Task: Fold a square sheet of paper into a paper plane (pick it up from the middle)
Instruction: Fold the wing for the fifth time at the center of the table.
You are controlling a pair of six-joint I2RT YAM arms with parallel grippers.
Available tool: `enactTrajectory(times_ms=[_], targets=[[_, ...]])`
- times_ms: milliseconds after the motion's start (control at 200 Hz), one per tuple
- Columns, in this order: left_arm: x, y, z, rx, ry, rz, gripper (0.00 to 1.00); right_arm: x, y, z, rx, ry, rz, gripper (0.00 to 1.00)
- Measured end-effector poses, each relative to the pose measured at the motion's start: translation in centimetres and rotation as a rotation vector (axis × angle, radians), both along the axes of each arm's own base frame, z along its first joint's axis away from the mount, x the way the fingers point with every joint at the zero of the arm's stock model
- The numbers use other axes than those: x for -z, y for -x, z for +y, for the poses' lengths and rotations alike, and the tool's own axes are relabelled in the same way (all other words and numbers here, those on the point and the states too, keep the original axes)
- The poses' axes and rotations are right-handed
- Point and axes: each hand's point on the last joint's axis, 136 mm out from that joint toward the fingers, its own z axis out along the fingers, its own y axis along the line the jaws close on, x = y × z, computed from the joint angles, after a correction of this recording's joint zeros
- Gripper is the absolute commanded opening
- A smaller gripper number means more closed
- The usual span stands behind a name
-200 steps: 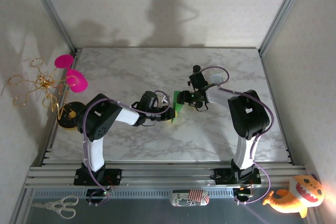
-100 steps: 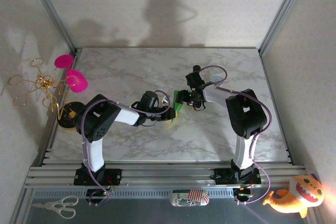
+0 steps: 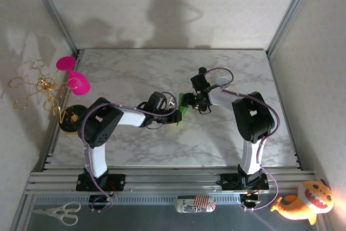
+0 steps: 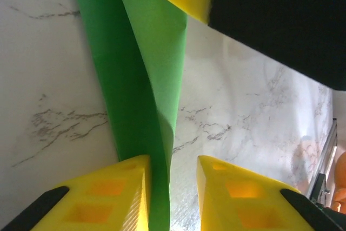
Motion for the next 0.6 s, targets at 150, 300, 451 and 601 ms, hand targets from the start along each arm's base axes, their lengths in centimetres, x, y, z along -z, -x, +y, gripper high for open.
enactTrajectory(times_ms=[150,300,451,601], targets=[[0.21,-0.07,0.03,-0.004,-0.036,0.004,0.24,0.02,-0.03,-0.04,0.007,0.002,0.000,0.74],[0.52,-0.10,0.25,-0.009,-0.062,0.005,0.19,0.08,-0.05,-0.07,0.012,0.007,0.000,0.74],[0.76,-0.16,0.41,-0.015,-0.069,0.011,0.13,0.12,-0.07,-0.07,0.016,0.012,0.002,0.74],[0.86,-0.27,0.57,-0.018,-0.056,0.026,0.10,0.15,-0.06,-0.09,0.016,0.014,0.004,0.74]])
